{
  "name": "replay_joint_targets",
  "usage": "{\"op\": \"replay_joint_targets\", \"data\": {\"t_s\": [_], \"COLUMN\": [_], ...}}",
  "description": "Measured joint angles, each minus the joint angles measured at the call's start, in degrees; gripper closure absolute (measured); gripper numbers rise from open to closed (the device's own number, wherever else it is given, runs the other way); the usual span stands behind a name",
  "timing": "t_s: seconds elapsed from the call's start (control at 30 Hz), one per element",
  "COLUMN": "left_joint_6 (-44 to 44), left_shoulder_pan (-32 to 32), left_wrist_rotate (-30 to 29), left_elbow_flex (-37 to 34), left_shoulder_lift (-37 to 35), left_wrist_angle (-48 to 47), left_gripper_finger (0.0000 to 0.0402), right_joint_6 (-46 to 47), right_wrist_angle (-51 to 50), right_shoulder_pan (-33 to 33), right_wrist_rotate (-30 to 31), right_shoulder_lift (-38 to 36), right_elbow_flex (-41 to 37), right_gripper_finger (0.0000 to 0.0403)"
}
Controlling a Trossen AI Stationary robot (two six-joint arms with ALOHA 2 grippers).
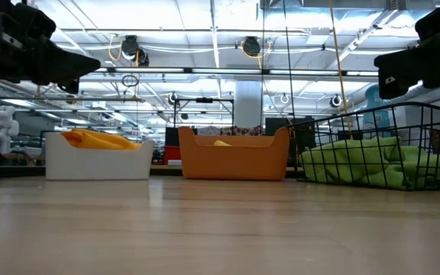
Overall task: Sort microfiber towel by color & place in baskets
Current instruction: Return to Home Position
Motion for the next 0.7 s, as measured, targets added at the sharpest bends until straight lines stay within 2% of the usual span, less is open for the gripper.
{"op": "replay_joint_targets", "data": {"t_s": [0.37, 0.7], "left_joint_6": [-0.2, -0.2], "left_shoulder_pan": [0.2, 0.2], "left_wrist_rotate": [0.2, 0.2], "left_elbow_flex": [0.0, 0.0], "left_shoulder_lift": [0.1, 0.1], "left_wrist_angle": [0.0, 0.3], "left_gripper_finger": [0.0401, 0.0374], "right_joint_6": [0.0, 0.0], "right_wrist_angle": [0.0, 0.0], "right_shoulder_pan": [0.0, 0.0], "right_wrist_rotate": [0.0, 0.0], "right_shoulder_lift": [0.0, 0.0], "right_elbow_flex": [0.0, 0.0], "right_gripper_finger": [0.0402, 0.0402]}}
